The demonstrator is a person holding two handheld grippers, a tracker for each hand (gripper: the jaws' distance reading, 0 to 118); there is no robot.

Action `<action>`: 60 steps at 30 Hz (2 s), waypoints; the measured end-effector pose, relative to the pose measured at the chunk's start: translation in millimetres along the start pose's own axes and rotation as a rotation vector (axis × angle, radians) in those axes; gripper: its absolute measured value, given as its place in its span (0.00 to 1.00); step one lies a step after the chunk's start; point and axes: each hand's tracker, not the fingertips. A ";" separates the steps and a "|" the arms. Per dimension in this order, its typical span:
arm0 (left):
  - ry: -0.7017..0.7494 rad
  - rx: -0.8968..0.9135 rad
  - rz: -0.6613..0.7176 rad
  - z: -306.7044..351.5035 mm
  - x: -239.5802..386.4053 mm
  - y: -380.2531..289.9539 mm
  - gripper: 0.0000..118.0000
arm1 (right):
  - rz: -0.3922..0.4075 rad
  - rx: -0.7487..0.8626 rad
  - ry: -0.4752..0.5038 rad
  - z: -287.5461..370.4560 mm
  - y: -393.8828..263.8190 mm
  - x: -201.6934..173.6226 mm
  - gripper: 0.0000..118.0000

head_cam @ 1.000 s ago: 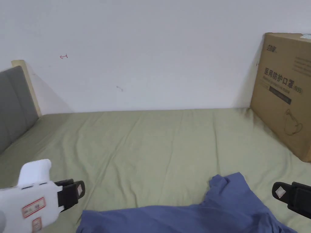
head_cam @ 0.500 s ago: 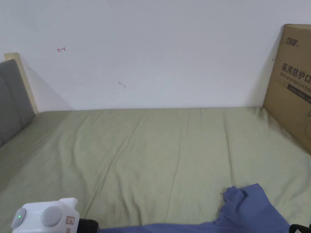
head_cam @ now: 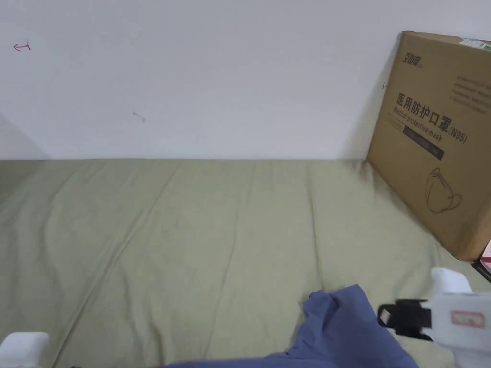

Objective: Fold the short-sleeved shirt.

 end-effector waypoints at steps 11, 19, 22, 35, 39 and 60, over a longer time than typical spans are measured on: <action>-0.022 0.051 0.076 33.2 7.7 -2.3 0.03 | 0.134 -0.328 -0.327 -141.9 26.9 31.6 0.85; -0.104 0.060 0.265 2.5 -14.9 -20.1 0.03 | 0.215 -0.182 -0.214 -74.0 22.3 -0.6 0.01; -0.061 0.133 0.247 4.6 -22.1 -19.3 0.03 | 0.065 0.016 -0.138 -30.8 34.8 0.9 0.01; -0.114 0.136 0.054 84.8 -11.8 -37.9 0.03 | 0.070 0.051 -0.093 128.1 -57.6 -12.4 0.01; -0.129 -0.041 0.025 94.3 -13.4 -78.8 0.03 | 0.081 -0.270 -0.150 137.5 -122.0 9.9 0.01; -0.126 0.544 0.087 197.9 56.5 -65.0 0.84 | 0.284 0.285 -0.073 202.2 -124.9 -76.4 0.83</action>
